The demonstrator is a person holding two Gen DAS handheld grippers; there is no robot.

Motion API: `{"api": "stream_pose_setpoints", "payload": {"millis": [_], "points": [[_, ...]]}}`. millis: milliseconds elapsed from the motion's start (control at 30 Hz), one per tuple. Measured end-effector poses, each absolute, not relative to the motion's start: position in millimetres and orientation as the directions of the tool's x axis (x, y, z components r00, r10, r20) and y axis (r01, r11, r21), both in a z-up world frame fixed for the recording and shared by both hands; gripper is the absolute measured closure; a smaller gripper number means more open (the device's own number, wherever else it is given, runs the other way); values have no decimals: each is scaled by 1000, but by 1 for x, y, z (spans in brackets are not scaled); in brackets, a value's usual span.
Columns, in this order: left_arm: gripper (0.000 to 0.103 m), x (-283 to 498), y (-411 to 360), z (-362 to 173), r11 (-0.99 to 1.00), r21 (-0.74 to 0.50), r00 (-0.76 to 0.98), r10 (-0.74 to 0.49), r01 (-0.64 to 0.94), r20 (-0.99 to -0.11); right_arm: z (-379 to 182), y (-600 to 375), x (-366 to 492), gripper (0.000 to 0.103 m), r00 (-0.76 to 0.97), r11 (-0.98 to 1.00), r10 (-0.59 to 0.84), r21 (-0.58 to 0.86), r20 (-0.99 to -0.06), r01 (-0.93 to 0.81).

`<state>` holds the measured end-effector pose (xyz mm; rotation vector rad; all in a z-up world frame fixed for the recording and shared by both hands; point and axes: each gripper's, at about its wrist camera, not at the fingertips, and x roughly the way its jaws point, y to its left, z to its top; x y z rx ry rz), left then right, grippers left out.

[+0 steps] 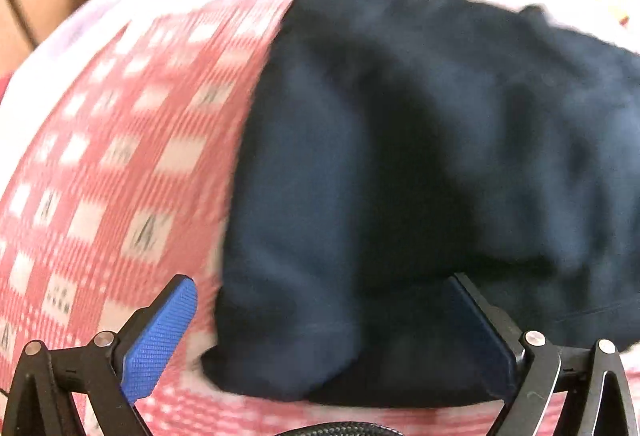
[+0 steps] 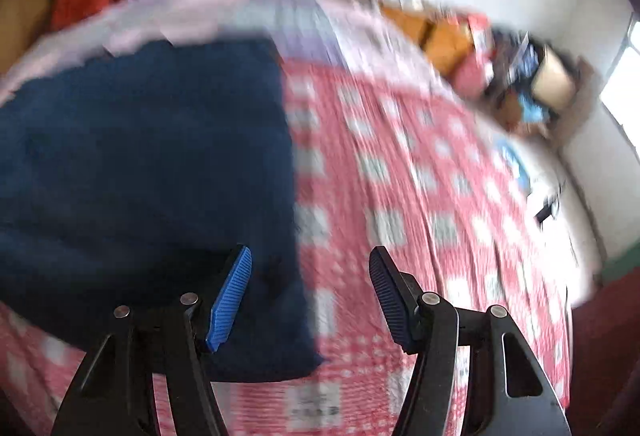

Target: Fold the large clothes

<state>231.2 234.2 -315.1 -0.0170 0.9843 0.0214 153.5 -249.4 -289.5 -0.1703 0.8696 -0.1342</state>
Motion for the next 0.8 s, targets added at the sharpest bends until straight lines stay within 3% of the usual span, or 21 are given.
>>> {"api": "stream_pose_setpoints", "payload": {"millis": [200, 333, 433, 533, 633, 733, 800], "points": [[1, 248, 140, -312, 976, -88, 578, -188, 197, -794, -305, -140, 153, 36, 619, 979, 90, -43, -780, -197], [0, 249, 90, -338, 950, 44, 573, -149, 310, -806, -333, -106, 165, 36, 627, 921, 39, -215, -778, -323], [0, 247, 121, -348, 959, 111, 600, -71, 260, -797, -338, -174, 174, 36, 627, 957, -73, -231, -776, -174], [0, 252, 183, -350, 993, 17, 544, -48, 114, -838, -335, -277, 185, 32, 535, 988, -155, -145, -831, 60], [1, 260, 198, -328, 994, 105, 577, 62, 42, -814, -314, -317, 195, 32, 530, 966, -259, -201, -807, 165], [1, 297, 161, -303, 993, -7, 617, -79, 118, -783, -294, -282, 225, 32, 622, 991, -135, -109, -771, 80], [1, 325, 125, -301, 982, -62, 595, -157, 176, -788, -291, -226, 260, 32, 632, 997, 14, -35, -775, -65]]}}
